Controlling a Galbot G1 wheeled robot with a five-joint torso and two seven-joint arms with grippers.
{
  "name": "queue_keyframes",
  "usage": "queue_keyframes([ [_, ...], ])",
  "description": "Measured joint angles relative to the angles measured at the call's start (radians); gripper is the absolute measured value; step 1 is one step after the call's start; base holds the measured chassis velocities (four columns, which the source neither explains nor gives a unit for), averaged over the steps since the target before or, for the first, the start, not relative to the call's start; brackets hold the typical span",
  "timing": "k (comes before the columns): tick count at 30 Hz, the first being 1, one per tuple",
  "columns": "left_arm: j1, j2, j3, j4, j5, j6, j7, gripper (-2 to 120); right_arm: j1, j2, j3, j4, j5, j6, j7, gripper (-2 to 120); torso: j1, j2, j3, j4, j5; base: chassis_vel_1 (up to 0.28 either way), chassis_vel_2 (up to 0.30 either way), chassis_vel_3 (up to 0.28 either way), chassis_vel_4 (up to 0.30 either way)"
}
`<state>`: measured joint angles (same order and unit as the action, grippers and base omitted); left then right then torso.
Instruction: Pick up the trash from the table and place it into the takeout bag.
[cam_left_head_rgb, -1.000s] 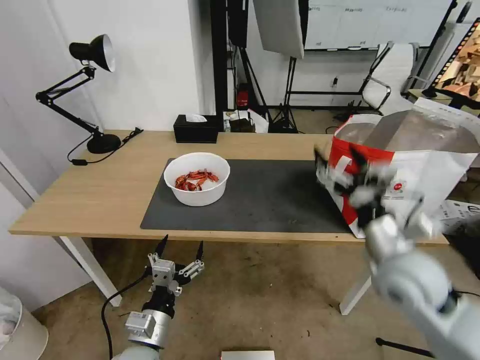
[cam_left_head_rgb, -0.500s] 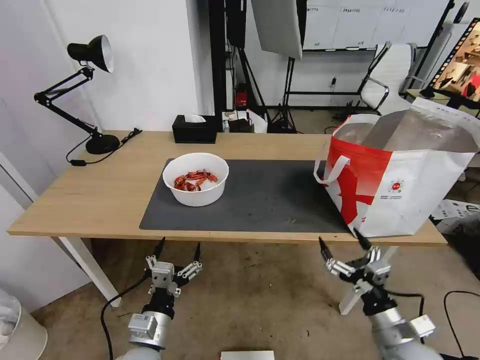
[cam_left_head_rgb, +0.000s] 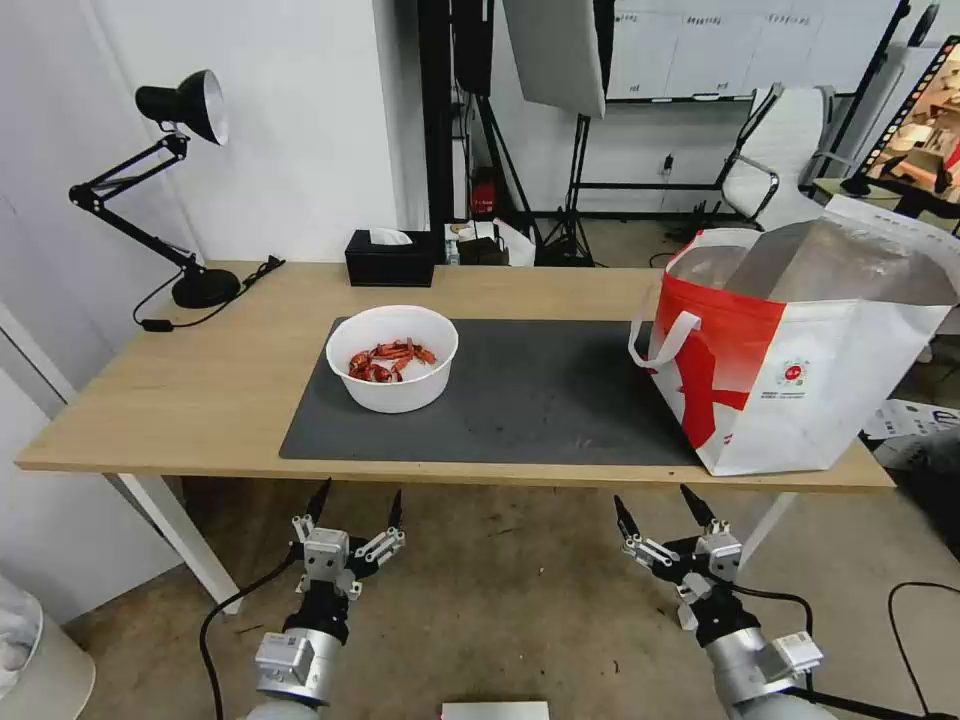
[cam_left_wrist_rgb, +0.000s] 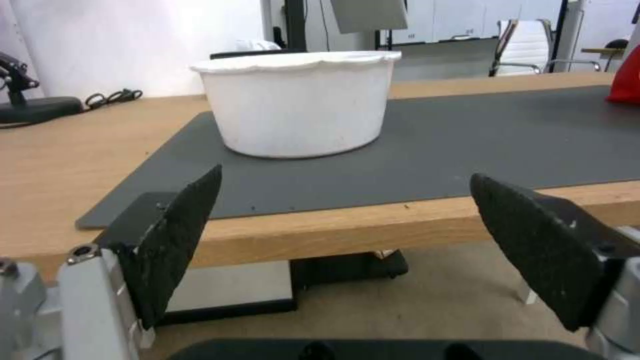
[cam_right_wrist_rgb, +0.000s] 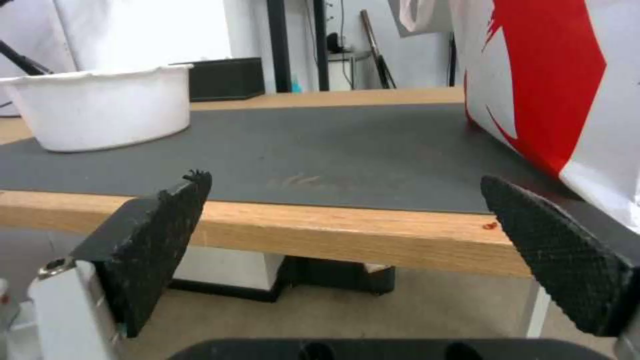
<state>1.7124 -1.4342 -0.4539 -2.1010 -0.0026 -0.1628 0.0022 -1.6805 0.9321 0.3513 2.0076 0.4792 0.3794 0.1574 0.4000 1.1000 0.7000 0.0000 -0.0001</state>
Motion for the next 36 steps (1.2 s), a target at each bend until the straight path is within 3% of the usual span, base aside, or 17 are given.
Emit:
queue_keyframes([
  [6, -0.011, 0.014, -0.005, -0.012, -0.026, 0.021, -0.005, 100, 0.001, -0.001, 0.0, 0.0, 0.001, -0.001, 0.0, 100, 0.0, 0.0, 0.0, 0.0001, 0.0, 0.0, 0.0, 0.0, 0.0],
  [10, -0.069, 0.064, -0.029, -0.063, -0.131, 0.123, -0.086, 100, 0.002, -0.001, 0.0, 0.001, 0.002, -0.001, 0.001, 100, 0.0, 0.0, 0.0, -0.0002, -0.0003, 0.0, 0.0, 0.0, 0.0],
  [12, -0.092, 0.095, -0.067, -0.123, -0.265, 0.219, -0.143, 100, 0.002, -0.001, 0.0, 0.001, 0.003, -0.001, 0.001, 100, 0.0, 0.0, 0.0, 0.0, 0.0, 0.0, 0.0, 0.0, 0.0],
  [13, -0.092, 0.095, -0.067, -0.123, -0.265, 0.219, -0.143, 100, 0.002, -0.001, 0.0, 0.001, 0.003, -0.001, 0.001, 100, 0.0, 0.0, 0.0, 0.0, 0.0, 0.0, 0.0, 0.0, 0.0],
  [16, -0.173, 0.217, -0.136, -0.222, -0.675, 0.444, -0.264, 100, 0.002, -0.001, 0.0, 0.001, 0.003, -0.001, 0.001, 100, 0.0, 0.0, 0.0, -0.0002, 0.0, 0.0, 0.0, 0.0, 0.0],
  [17, -0.173, 0.217, -0.136, -0.222, -0.675, 0.444, -0.264, 100, 0.002, -0.001, 0.0, 0.001, 0.003, -0.001, 0.001, 100, 0.0, 0.0, 0.0, -0.0002, 0.0, 0.0, 0.0, 0.0, 0.0],
  [20, -0.247, 0.341, -0.212, -0.231, -0.943, 0.595, -0.293, 100, 0.003, -0.001, 0.0, 0.002, 0.003, -0.001, 0.001, 100, 0.0, 0.0, 0.0, 0.0001, -0.0004, 0.0, 0.0, 0.0, 0.0],
  [24, -0.279, 0.393, -0.237, -0.224, -1.042, 0.638, -0.3, 100, 0.003, -0.001, 0.0, 0.002, 0.003, -0.001, 0.001, 100, 0.0, 0.0, 0.0, 0.0001, -0.0002, 0.0, 0.0, 0.0, 0.0],
  [27, -0.359, 0.506, -0.269, -0.18, -1.228, 0.73, -0.327, 100, 0.003, -0.002, 0.001, 0.002, 0.004, -0.001, 0.001, 100, 0.0, 0.0, 0.0, -0.0001, -0.0001, 0.0, 0.0, 0.0, 0.0],
  [28, -0.359, 0.506, -0.269, -0.18, -1.228, 0.73, -0.327, 100, 0.003, -0.002, 0.001, 0.002, 0.004, -0.001, 0.001, 100, 0.0, 0.0, 0.0, -0.0001, -0.0001, 0.0, 0.0, 0.0, 0.0],
  [30, -0.443, 0.586, -0.261, -0.116, -1.349, 0.781, -0.358, 100, 0.003, -0.002, 0.001, 0.002, 0.004, -0.001, 0.001, 100, 0.0, 0.0, 0.0, 0.0001, -0.0003, 0.0, 0.0, 0.0, 0.0],
  [32, -0.477, 0.612, -0.249, -0.088, -1.388, 0.793, -0.369, 100, 0.003, -0.002, 0.001, 0.002, 0.004, -0.001, 0.001, 100, 0.0, 0.0, 0.0, 0.0001, -0.0003, 0.0, 0.0, 0.0, 0.0],
  [34, -0.629, 0.696, -0.173, 0.048, -1.52, 0.831, -0.395, 100, 0.003, -0.002, 0.001, 0.002, 0.004, -0.001, 0.001, 100, 0.0, 0.0, 0.0, -0.0001, -0.0002, 0.0, 0.0, 0.0, 0.0],
  [35, -0.629, 0.696, -0.173, 0.048, -1.52, 0.831, -0.395, 100, 0.003, -0.002, 0.001, 0.002, 0.004, -0.001, 0.001, 100, 0.0, 0.0, 0.0, -0.0001, -0.0002, 0.0, 0.0, 0.0, 0.0],
  [36, -0.695, 0.714, -0.133, 0.113, -1.548, 0.846, -0.396, 100, 0.003, -0.002, 0.001, 0.002, 0.004, -0.001, 0.001, 100, 0.0, 0.0, 0.0, 0.0, -0.0002, 0.0, 0.0, 0.0, 0.0],
])
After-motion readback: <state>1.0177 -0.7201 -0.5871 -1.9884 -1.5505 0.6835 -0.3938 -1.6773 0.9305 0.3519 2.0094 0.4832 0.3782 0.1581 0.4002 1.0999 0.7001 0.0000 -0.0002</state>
